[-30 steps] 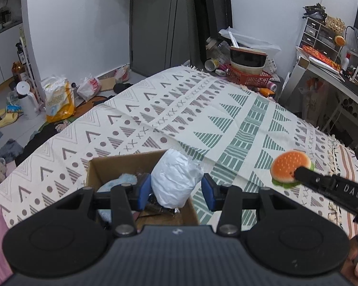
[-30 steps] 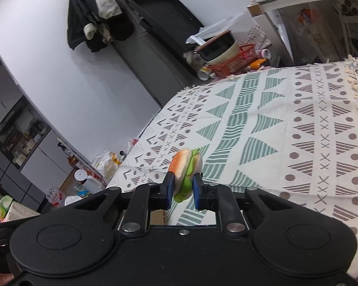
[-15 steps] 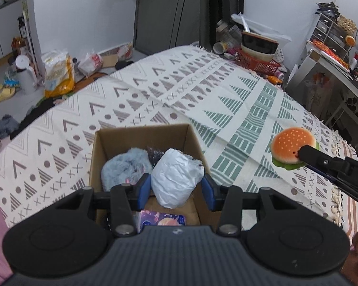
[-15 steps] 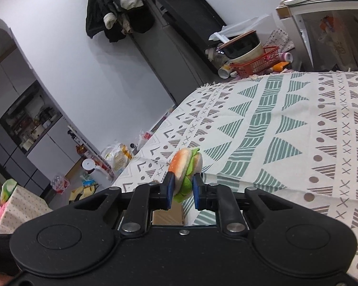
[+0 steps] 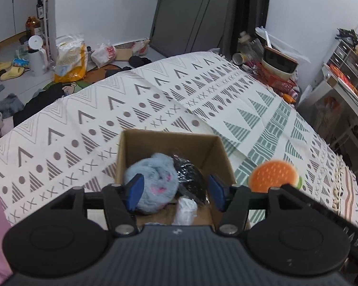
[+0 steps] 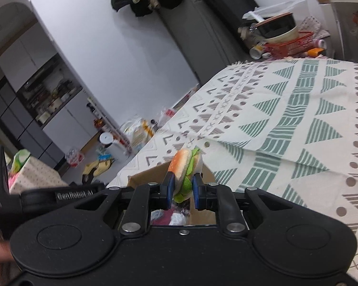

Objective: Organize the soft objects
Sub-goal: 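Release the white tissue into the box with the left gripper while the right lowers the burger in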

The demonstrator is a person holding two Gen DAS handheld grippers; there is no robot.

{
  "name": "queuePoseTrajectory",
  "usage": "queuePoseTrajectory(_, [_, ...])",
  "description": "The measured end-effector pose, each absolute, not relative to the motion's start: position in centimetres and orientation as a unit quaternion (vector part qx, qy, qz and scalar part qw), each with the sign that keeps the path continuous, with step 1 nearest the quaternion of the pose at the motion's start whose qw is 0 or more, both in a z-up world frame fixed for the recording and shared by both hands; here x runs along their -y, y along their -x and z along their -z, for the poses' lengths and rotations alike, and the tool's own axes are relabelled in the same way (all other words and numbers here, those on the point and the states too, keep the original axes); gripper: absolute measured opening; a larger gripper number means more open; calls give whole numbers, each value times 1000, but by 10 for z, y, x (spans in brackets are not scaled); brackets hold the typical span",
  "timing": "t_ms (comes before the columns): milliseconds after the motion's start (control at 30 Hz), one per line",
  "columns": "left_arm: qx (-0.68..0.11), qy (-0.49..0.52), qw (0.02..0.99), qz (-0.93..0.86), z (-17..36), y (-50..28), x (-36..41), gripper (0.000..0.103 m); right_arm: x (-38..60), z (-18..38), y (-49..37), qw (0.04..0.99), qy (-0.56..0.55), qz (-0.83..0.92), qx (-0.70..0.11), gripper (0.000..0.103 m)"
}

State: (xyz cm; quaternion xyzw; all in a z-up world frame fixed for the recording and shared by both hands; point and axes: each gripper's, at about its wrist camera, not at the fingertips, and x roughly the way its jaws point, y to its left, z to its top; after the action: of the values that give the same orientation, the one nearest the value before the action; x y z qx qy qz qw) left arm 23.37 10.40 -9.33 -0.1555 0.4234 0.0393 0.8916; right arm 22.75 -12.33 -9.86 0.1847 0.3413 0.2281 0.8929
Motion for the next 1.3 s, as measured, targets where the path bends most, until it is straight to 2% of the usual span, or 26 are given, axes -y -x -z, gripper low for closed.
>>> queuePoseTrajectory(100, [-423, 154, 892, -43, 91, -231, -110, 58, 116, 100, -225, 892, -169, -230, -350, 18])
queuePoseTrajectory(200, [-423, 153, 892, -43, 88, -230, -113, 58, 110, 100, -225, 889, -160, -230, -363, 31])
queuePoseTrajectory(233, [-423, 152, 892, -43, 86, -229, -114, 58, 111, 99, -224, 889, -162, -229, -361, 32])
queuePoseTrajectory(700, [-421, 108, 900, -35, 48, -215, -110, 67, 155, 84, -217, 902, -181, -209, -332, 32])
queuePoseTrajectory(833, [-414, 107, 903, -45, 46, -209, -115, 72, 161, 106, -232, 893, -194, -185, -361, 32])
queuePoseTrajectory(933, [-416, 111, 901, -58, 49, -204, -121, 73, 159, 131, -243, 885, -199, -155, -392, 38])
queuePoseTrajectory(1067, [-417, 117, 898, -78, 54, -200, -130, 75, 157, 151, -253, 869, -219, -150, -418, 53])
queuePoseTrajectory(1167, [-417, 118, 896, -93, 57, -198, -136, 80, 152, 163, -258, 864, -217, -142, -431, 53])
queuePoseTrajectory(1300, [-425, 121, 891, -106, 63, -198, -143, 81, 148, 183, -265, 855, -218, -123, -454, 53])
